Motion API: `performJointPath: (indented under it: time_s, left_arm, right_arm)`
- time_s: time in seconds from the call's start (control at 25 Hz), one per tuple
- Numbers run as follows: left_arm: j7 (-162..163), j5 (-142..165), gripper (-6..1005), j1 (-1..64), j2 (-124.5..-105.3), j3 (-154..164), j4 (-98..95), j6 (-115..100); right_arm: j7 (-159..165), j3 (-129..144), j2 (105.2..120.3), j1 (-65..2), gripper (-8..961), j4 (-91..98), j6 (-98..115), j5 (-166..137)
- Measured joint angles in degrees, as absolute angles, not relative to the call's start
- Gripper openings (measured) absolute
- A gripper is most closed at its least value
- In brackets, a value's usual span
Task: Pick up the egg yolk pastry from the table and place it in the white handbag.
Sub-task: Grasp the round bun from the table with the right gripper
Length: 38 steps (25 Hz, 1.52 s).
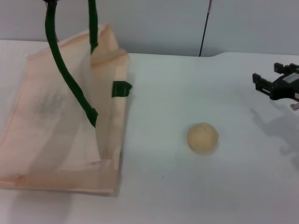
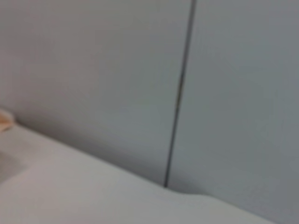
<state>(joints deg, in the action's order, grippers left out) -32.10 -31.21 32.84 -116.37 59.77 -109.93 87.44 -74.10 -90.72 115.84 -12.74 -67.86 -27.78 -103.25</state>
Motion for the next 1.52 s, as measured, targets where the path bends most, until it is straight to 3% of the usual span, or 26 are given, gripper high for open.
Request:
performJointPath:
  time_s: [0.44,0.56,1.0,1.52]
  left_arm:
    - [-32.7,-31.1,127,32.9,-116.36,58.6,-109.8,87.7]
    - [-32.7,-31.0,128,32.9,-116.36,58.5,-109.8,87.7]
    - [-32.9,-31.0,128,33.3,-116.37,57.8,-110.0,87.7]
    - [-32.9,-31.3,129,33.4,-116.37,57.7,-110.2,87.8]
  right_arm:
    - [-68.5,-93.2,115.83,-8.0,654,-79.3,-46.8,-108.8]
    - [-67.7,-93.4,115.88,-8.3,759,-79.4,-51.7,-108.6]
    - [-67.1,-93.1,115.95,-15.0,852,-71.9,-58.6,-108.2]
    - [-71.9,-93.1,115.73,-22.4,876,-57.7,-60.2,-101.9]
